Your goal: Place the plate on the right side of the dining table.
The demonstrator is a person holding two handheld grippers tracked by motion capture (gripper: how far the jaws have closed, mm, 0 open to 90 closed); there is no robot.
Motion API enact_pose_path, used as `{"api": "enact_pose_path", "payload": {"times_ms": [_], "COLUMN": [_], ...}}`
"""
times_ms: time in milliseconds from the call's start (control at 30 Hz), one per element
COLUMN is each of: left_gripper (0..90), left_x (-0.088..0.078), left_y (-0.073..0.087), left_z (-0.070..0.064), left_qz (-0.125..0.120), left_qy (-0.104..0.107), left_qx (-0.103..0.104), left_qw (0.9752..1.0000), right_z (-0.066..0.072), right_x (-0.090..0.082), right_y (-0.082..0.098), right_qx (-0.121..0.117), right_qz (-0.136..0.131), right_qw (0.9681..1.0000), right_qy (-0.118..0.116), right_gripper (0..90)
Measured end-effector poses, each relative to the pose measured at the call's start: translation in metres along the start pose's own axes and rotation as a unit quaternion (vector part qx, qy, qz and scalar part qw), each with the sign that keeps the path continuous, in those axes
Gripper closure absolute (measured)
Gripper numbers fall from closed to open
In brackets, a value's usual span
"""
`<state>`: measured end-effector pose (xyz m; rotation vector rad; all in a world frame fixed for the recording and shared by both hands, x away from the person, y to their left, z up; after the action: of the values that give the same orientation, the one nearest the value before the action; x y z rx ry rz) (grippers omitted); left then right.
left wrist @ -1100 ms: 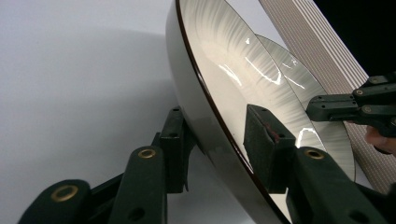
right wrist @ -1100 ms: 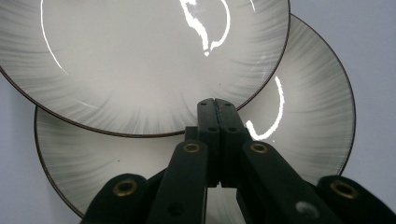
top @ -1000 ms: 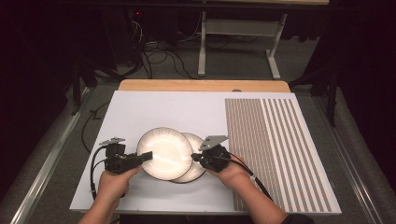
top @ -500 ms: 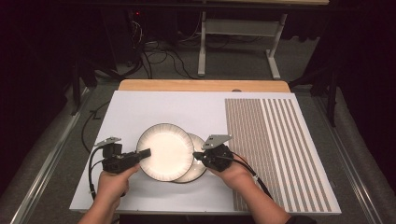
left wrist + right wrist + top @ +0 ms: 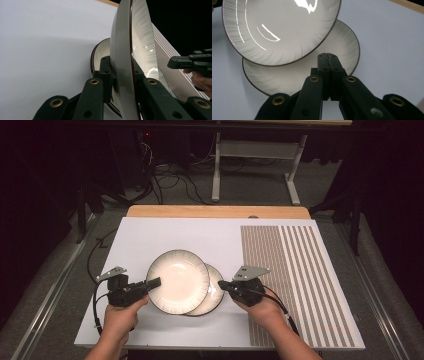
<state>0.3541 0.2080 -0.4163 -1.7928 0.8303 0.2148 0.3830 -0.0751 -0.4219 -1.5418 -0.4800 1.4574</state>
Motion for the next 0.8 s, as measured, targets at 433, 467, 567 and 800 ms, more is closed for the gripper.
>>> {"api": "enact_pose_path", "payload": {"times_ms": [433,467,567,800], "left_gripper": [79.9,79.9,79.9,79.9], "left_x": [-0.005,-0.006,-0.007,-0.013], "left_y": [-0.005,-0.005,-0.006,-0.007], "left_z": [-0.006,-0.006,-0.007,-0.003], "left_qz": [-0.042,-0.046,-0.055,-0.084], "left_qy": [-0.014,-0.016,-0.02,-0.028], "left_qx": [0.042,0.048,0.058,0.082], "left_qw": [0.9981,0.9977,0.9966,0.9927], "right_z": [-0.008,-0.009,-0.012,-0.007], "right_x": [-0.065,-0.072,-0.085,-0.11], "right_y": [0.026,0.029,0.035,0.042], "right_qx": [0.019,0.024,0.028,0.041], "right_qz": [-0.035,-0.043,-0.059,-0.095], "right_qw": [0.9975,0.9966,0.9942,0.9883], "right_qy": [0.057,0.066,0.085,0.112], "right_gripper": [79.7,75.9,69.1,48.6]}}
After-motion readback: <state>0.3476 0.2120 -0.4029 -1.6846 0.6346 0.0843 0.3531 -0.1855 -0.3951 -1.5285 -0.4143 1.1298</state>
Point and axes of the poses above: each handheld gripper's, and its own axes: x roughly forward along the jaws, y roughly out of its underside, z roughly to its left, the point moved 6 cm from there along x, roughly forward along the jaws, and after that the axes turned 14 degrees about -y, right-handed, at the moved point
